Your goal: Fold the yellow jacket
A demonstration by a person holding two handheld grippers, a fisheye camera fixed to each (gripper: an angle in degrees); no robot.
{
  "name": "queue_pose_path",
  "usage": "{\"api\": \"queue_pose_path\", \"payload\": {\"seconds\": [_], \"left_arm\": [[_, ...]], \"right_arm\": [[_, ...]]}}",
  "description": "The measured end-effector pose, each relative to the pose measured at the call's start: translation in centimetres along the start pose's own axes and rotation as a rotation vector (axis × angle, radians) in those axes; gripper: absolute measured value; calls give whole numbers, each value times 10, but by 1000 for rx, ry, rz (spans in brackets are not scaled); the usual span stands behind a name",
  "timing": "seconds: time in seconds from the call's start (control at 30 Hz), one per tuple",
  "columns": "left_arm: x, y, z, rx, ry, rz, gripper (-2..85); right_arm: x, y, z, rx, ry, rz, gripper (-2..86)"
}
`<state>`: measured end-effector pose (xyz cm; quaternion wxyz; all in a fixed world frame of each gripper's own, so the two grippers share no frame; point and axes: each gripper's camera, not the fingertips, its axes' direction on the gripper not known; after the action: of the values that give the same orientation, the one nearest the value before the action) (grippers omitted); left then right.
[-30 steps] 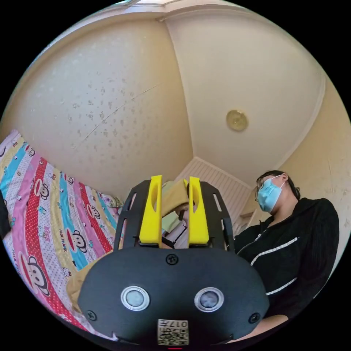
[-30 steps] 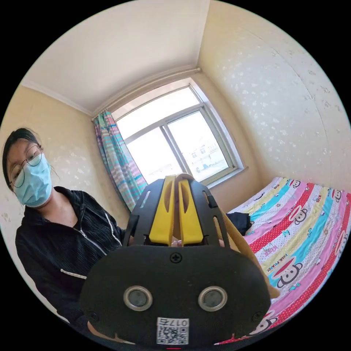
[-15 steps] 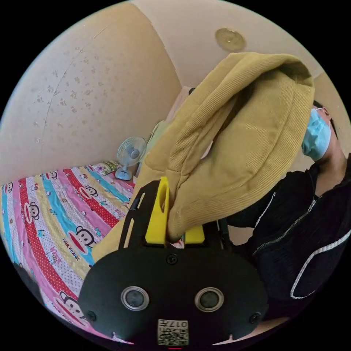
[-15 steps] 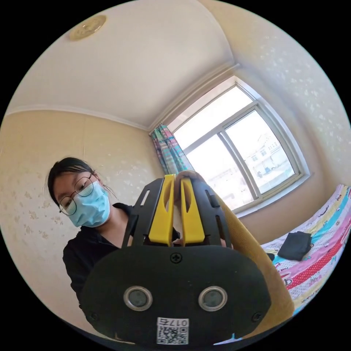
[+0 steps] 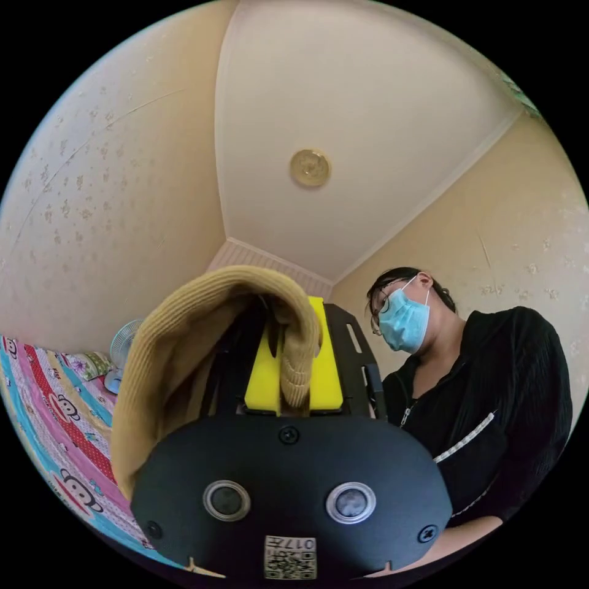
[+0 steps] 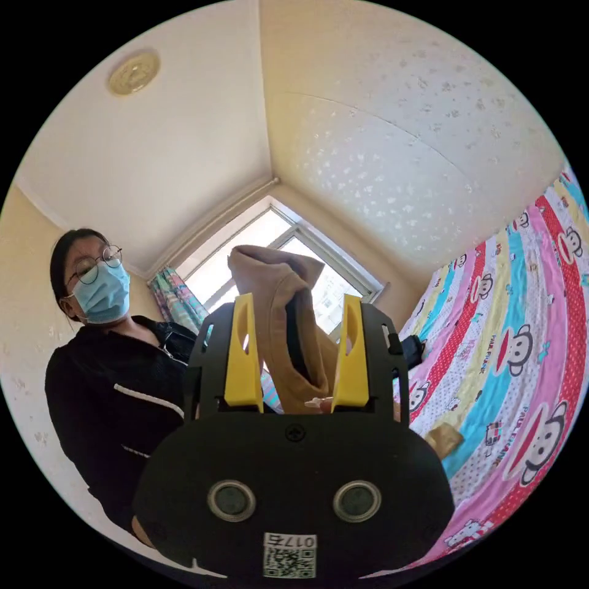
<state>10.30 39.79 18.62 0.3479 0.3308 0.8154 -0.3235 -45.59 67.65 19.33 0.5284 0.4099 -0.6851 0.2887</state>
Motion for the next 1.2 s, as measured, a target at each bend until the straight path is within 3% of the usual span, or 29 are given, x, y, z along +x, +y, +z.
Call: {"api": "queue_pose_path", "payload": {"seconds": [0.1,0.2,0.27,0.43,0.6,0.83,0.93,1.03,1.2], "left_arm": [[3,-13,-12,79,117,20,54],[5,-21,-26,144,162,26,55],[6,-26,-33,162,170,34,55],[12,-36,-52,213,182,54,53],[16,-45,-65,243,211,63,52],[5,-49,-75,253,220,23,53],[2,-52,-87,268,178,18,53],[5,-56,-108,275,106,29,53],[17,-50,-150,146,-198,29,59]], "right_arm": [[24,53,-1,97,-14,86,172],[48,63,25,37,-8,142,178],[54,54,55,-21,-94,101,176],[56,31,96,-115,83,-33,189],[81,15,124,-135,57,-44,198],[109,0,181,-314,-312,31,144],[108,-1,176,-309,-534,32,52],[89,-11,149,-256,-467,-13,38],[20,-59,97,-135,-246,-181,29]]}}
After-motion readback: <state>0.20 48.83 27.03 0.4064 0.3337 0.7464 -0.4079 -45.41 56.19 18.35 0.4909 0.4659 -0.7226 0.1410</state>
